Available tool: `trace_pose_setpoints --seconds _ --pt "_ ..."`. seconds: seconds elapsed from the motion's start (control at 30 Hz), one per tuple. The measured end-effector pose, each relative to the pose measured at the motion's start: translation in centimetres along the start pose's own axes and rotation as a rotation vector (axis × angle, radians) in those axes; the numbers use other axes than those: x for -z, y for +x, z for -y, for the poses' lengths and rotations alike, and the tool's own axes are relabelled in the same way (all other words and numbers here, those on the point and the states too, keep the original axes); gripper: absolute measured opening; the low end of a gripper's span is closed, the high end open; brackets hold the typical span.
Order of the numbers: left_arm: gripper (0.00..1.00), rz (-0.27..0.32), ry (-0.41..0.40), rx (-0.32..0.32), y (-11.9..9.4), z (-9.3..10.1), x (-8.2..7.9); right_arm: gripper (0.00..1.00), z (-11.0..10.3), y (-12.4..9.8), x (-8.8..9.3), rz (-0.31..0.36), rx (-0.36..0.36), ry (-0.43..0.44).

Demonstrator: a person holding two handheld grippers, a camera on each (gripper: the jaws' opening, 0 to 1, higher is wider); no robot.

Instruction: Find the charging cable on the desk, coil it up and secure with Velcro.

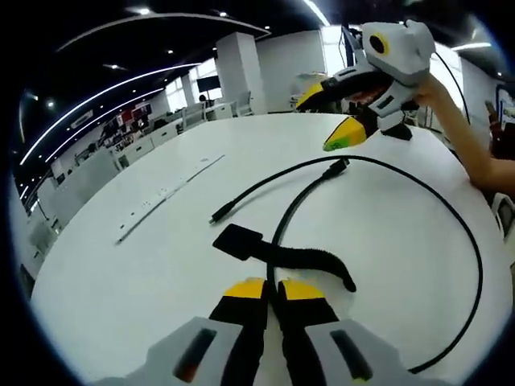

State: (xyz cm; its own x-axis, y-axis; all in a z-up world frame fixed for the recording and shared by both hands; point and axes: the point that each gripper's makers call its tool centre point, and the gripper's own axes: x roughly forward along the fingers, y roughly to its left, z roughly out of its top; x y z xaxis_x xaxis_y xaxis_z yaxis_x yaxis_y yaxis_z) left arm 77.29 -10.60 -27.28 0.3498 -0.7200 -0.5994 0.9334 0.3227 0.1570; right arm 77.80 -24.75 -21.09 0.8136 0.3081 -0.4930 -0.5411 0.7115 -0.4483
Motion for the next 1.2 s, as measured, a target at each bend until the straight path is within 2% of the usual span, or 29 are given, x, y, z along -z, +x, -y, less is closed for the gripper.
trace_pose_setpoints --seconds 0.13,0.3,0.43,0.6,1.0,1.1,1.2 --pt "0.06 0.025 0.016 0.0 0.2 0.0 -0.3 0.47 -1.1 0.4 0.0 -0.005 -0.029 -0.023" --pt "0.06 0.02 0.037 0.003 0.2 0.0 -0.4 0.46 -2.1 0.9 0.5 -0.022 -0.069 -0.039" --pt "0.06 0.033 0.104 -0.015 0.5 -0.3 -0.7 0.36 -2.8 0.9 0.8 -0.026 -0.109 -0.041" --pt "0.06 0.06 0.106 -0.019 1.2 -0.1 -1.2 0.36 -4.0 0.9 1.2 -0.028 -0.161 -0.043" --pt "0.06 0.094 0.096 -0.055 1.8 -0.5 -1.4 0.29 -4.2 1.8 2.5 -0.064 -0.175 -0.017" --pt "0.06 0.08 0.134 -0.056 1.9 -0.3 -1.4 0.29 -4.5 1.8 2.5 -0.056 -0.19 -0.001" --pt "0.06 0.092 0.163 -0.058 1.9 -0.4 -1.5 0.29 -4.9 2.1 2.9 -0.063 -0.204 0.0"
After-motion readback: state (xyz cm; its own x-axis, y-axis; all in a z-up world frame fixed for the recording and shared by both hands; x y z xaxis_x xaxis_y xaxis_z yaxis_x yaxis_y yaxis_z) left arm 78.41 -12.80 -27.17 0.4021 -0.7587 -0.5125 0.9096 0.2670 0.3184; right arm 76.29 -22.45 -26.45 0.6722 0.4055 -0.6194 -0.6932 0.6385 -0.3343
